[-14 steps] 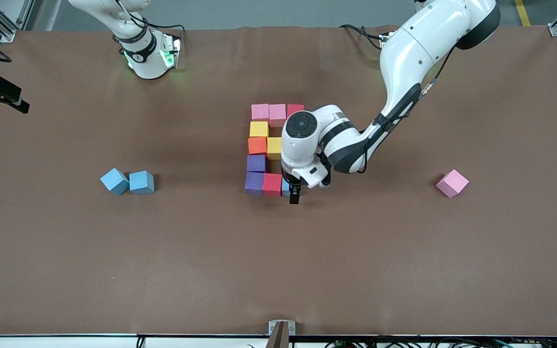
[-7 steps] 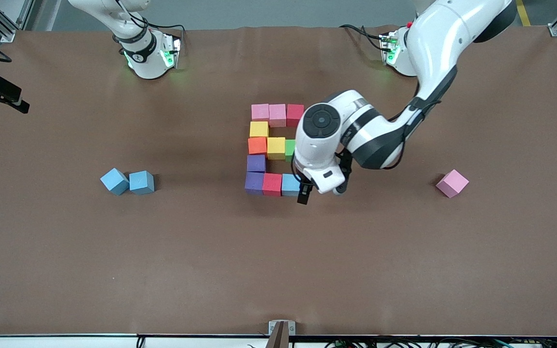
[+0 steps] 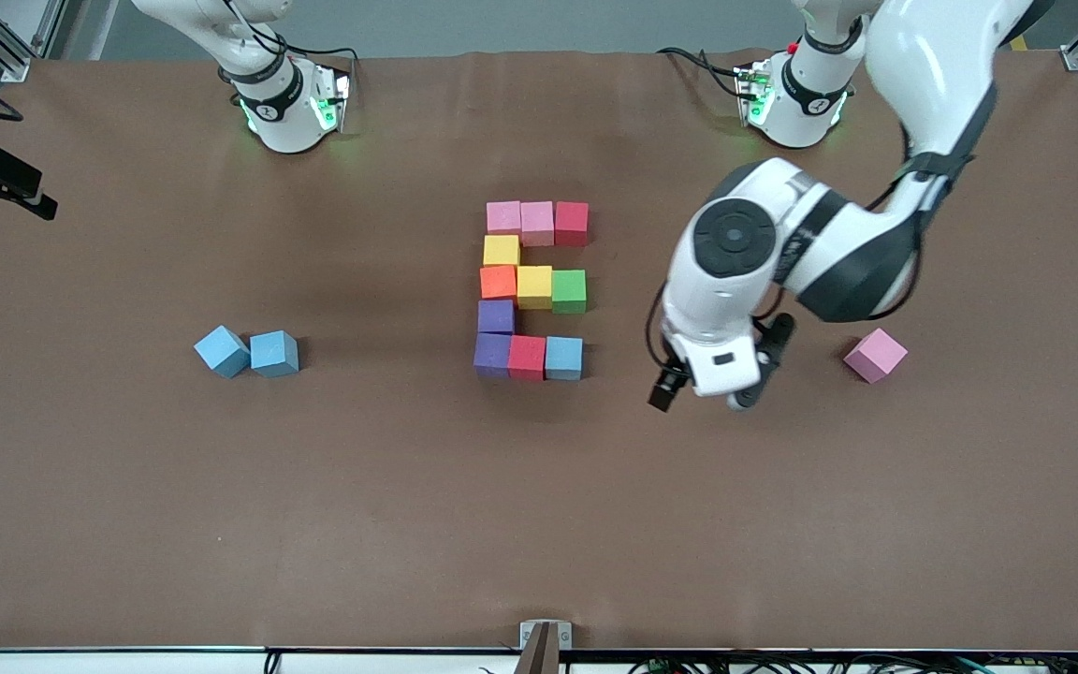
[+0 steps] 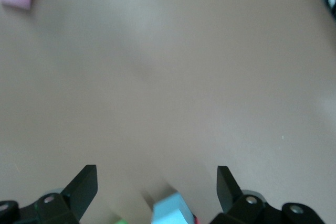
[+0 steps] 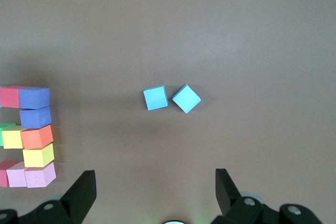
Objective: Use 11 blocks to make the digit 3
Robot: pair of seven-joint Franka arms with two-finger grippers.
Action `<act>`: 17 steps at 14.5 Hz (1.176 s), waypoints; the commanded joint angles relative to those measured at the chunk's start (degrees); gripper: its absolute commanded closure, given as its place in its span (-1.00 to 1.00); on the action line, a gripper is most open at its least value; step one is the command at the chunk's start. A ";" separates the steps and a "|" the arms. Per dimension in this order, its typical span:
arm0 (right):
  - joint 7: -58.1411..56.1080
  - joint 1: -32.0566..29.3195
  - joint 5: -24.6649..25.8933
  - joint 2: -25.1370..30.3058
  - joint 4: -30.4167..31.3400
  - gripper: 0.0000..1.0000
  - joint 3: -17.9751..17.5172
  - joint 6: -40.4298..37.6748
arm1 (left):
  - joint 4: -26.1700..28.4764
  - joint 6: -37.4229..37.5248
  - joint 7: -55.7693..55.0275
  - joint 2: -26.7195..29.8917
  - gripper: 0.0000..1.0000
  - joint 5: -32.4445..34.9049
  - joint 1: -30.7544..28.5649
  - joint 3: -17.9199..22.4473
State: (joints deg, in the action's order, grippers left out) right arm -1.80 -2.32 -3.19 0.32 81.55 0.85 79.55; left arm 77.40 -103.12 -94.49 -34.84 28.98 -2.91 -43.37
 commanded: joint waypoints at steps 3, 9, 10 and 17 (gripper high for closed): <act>-0.66 -0.85 0.64 -0.59 -0.95 -1.00 -0.68 -0.36 | 0.83 6.94 31.92 8.99 -0.99 -1.12 -10.18 -0.67; -0.66 -0.93 0.64 -0.59 -0.95 -1.00 -0.68 -0.36 | -1.11 15.92 55.34 17.33 -0.99 -7.94 -18.88 -0.58; -0.66 -0.85 0.64 -0.59 -0.95 -1.00 -0.68 -0.45 | -1.11 16.80 59.29 18.83 -0.99 -9.97 -21.33 -0.58; -0.66 -0.93 0.64 -0.59 -0.95 -1.00 -0.68 -0.36 | 1.43 22.07 77.41 30.25 -1.00 -20.18 -22.70 7.29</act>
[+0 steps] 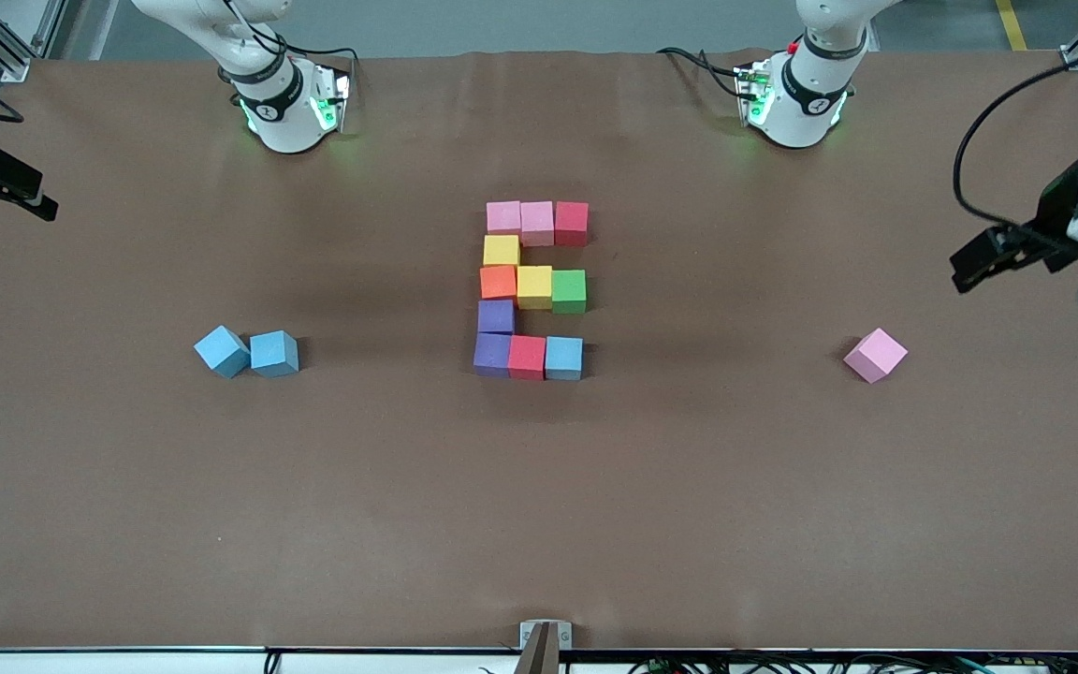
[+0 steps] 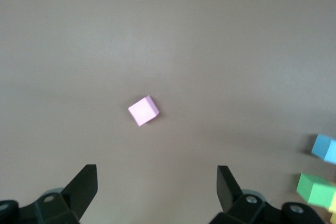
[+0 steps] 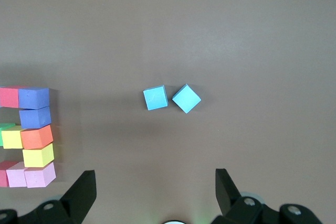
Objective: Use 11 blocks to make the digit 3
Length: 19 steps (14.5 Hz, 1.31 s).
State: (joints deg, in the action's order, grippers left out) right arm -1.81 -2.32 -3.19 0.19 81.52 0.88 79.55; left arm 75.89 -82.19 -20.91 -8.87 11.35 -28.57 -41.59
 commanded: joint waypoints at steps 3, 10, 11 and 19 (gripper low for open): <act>-0.66 -0.93 0.64 -0.45 -0.93 -1.00 -0.70 -0.36 | 9.17 0.71 11.39 9.56 -1.00 -9.03 19.20 26.50; -0.66 -0.93 0.64 -0.45 -0.93 -1.00 -0.70 -0.36 | 18.06 -0.25 13.00 16.95 -1.00 -11.87 29.36 36.76; -0.66 -0.93 0.64 -0.45 -0.93 -1.00 -0.70 -0.36 | 18.76 -0.25 13.00 17.74 -1.00 -11.96 29.36 36.41; -0.66 -0.93 0.64 -0.45 -0.93 -1.00 -0.70 -0.36 | 15.35 0.10 13.00 17.14 -1.00 -11.79 29.09 35.61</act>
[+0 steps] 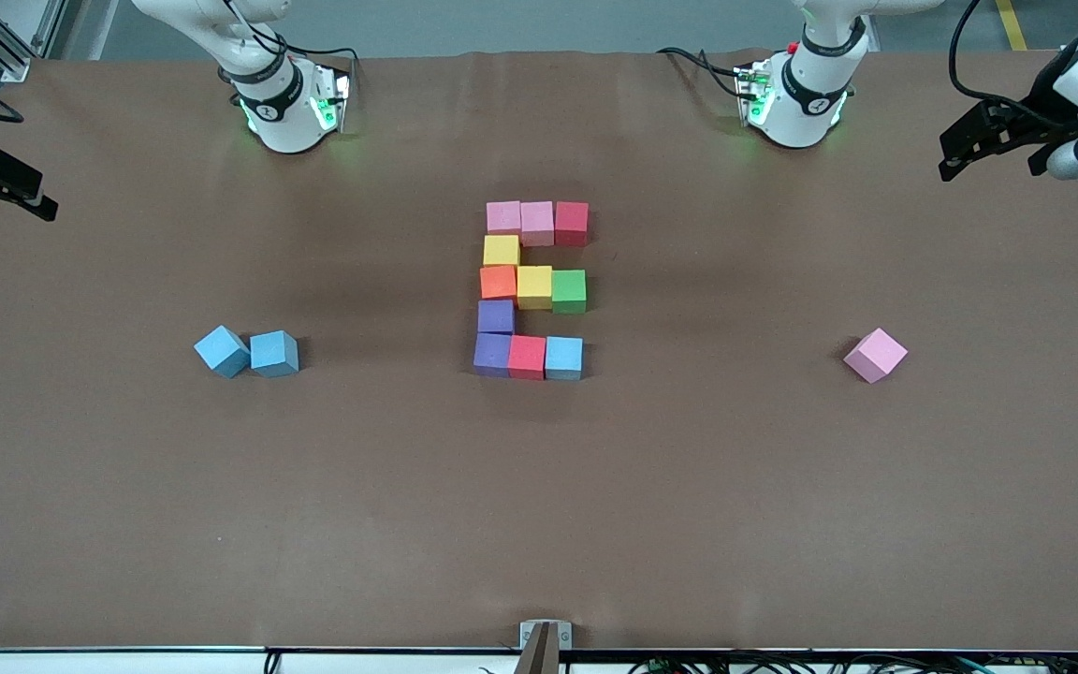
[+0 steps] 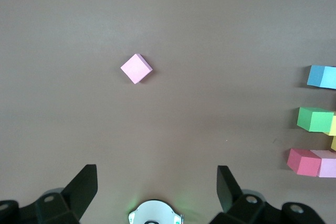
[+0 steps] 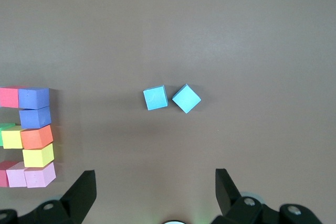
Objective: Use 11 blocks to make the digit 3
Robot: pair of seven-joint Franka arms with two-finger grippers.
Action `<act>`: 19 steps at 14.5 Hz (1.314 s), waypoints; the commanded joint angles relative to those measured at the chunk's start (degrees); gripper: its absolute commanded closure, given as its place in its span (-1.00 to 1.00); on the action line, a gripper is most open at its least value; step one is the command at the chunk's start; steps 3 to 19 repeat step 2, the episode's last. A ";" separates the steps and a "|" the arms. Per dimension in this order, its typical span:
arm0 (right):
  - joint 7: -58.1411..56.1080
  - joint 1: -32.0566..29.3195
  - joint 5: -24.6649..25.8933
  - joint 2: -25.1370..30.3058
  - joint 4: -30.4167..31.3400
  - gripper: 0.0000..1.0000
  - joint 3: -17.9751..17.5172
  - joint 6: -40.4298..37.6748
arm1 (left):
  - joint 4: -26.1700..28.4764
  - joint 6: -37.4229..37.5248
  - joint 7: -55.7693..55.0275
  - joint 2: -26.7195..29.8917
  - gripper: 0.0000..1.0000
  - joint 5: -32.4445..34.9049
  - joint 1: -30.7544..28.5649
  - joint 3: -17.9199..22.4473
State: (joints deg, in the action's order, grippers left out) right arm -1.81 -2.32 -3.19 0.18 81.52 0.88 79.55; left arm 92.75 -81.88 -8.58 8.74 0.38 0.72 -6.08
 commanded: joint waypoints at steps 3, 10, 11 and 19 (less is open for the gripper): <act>-0.66 -0.93 0.64 -0.44 -0.92 -1.00 -0.71 -0.36 | -1.87 -0.12 0.75 -0.83 -1.00 -0.82 -0.19 0.10; -0.66 -0.93 0.64 -0.44 -0.92 -1.00 -0.71 -0.36 | -1.87 -0.12 0.75 -0.83 -1.00 -0.82 -0.19 0.10; -0.66 -0.93 0.64 -0.44 -0.92 -1.00 -0.71 -0.36 | -1.87 -0.12 0.75 -0.83 -1.00 -0.82 -0.19 0.10; -0.66 -0.93 0.64 -0.44 -0.92 -1.00 -0.71 -0.36 | -1.87 -0.12 0.75 -0.83 -1.00 -0.82 -0.19 0.10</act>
